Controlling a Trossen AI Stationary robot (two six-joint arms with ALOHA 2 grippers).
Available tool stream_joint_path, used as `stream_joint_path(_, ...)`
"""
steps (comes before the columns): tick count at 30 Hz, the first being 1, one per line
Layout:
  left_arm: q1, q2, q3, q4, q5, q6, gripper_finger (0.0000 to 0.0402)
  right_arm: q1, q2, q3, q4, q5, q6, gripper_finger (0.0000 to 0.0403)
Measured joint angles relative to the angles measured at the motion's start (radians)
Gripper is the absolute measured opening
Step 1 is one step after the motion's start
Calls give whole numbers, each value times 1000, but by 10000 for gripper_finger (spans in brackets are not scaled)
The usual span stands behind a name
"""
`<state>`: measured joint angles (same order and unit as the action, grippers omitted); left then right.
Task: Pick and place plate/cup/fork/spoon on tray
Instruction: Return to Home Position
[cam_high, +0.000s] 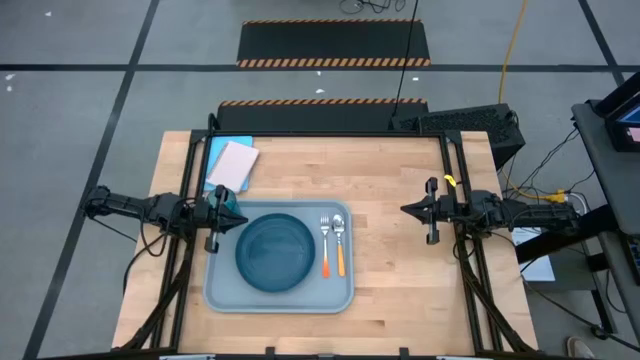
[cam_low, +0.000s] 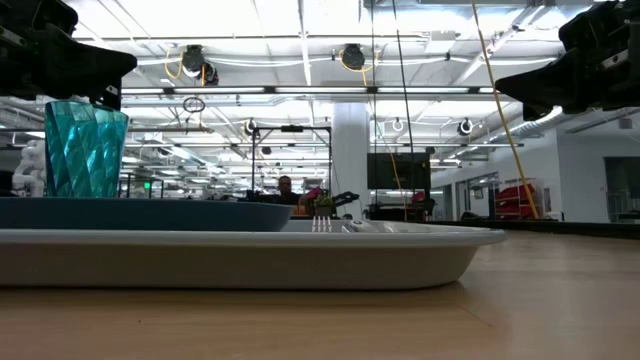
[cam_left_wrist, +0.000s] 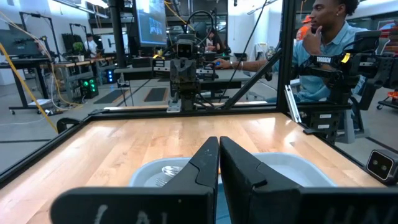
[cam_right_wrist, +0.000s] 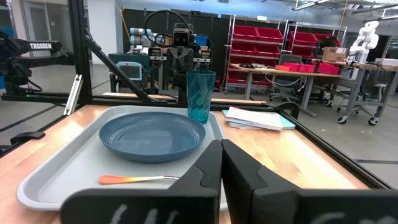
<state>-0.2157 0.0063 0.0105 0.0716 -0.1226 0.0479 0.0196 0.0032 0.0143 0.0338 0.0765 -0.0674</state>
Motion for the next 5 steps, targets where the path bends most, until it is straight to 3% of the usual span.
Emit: stream_joint_path(5, 0, 0, 0, 0, 0, -1, 19, 0, 0, 0, 0, 0, 0, 0)
